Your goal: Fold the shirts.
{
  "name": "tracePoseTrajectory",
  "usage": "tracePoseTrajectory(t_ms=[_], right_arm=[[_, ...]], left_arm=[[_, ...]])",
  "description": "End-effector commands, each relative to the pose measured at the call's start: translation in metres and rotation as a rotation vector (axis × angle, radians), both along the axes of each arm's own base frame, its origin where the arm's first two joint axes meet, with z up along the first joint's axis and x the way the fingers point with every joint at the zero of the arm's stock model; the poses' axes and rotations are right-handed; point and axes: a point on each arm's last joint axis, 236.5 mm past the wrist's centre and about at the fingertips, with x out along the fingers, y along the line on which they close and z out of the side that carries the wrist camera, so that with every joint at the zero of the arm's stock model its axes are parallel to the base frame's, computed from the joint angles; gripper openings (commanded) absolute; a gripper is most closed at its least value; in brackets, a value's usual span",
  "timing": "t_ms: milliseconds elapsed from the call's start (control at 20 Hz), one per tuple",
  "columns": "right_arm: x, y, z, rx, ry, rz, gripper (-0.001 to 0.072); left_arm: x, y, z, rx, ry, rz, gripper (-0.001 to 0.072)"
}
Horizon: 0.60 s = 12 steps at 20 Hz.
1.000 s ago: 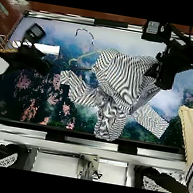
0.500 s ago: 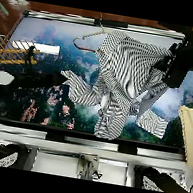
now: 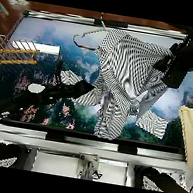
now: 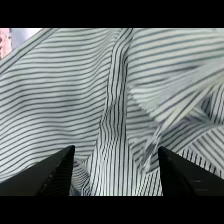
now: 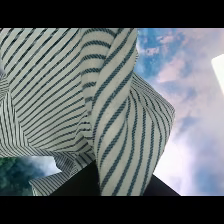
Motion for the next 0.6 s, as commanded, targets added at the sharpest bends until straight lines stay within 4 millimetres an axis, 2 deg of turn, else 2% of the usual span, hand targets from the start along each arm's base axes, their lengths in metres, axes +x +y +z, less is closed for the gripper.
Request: tracePoseTrajectory(t_ms=[0, 150, 250, 300, 400, 450, 500, 550], right_arm=[[-0.005, -0.001, -0.003, -0.005, 0.025, 0.001, 0.007], [-0.006, -0.002, -0.004, -0.009, 0.029, -0.001, 0.007], [-0.006, -0.002, -0.004, -0.009, 0.029, -0.001, 0.007], [-0.006, -0.002, -0.004, -0.007, 0.031, -0.006, 0.007], [-0.006, -0.003, -0.004, -0.008, 0.034, -0.018, 0.007], [-0.005, -0.004, -0.004, -0.009, 0.033, -0.02, 0.007], [-0.005, -0.004, -0.004, -0.01, 0.034, -0.021, 0.007], [-0.005, -0.004, -0.004, -0.009, 0.034, -0.023, 0.007]], left_arm=[[0.004, -0.019, 0.01, -0.028, -0.012, -0.015, 0.0612], [0.0, -0.025, 0.01, -0.028, -0.01, -0.028, 0.0608], [-0.014, -0.043, 0.0, -0.037, 0.027, -0.067, 0.0593], [-0.017, -0.048, -0.007, -0.04, 0.05, -0.063, 0.0555], [-0.006, -0.047, -0.016, -0.056, 0.092, 0.022, 0.0248], [0.005, -0.037, -0.017, -0.048, 0.09, 0.079, 0.0128], [0.017, -0.025, -0.015, -0.04, 0.079, 0.123, 0.0066], [0.03, -0.009, -0.011, -0.043, 0.068, 0.166, 0.0063]])
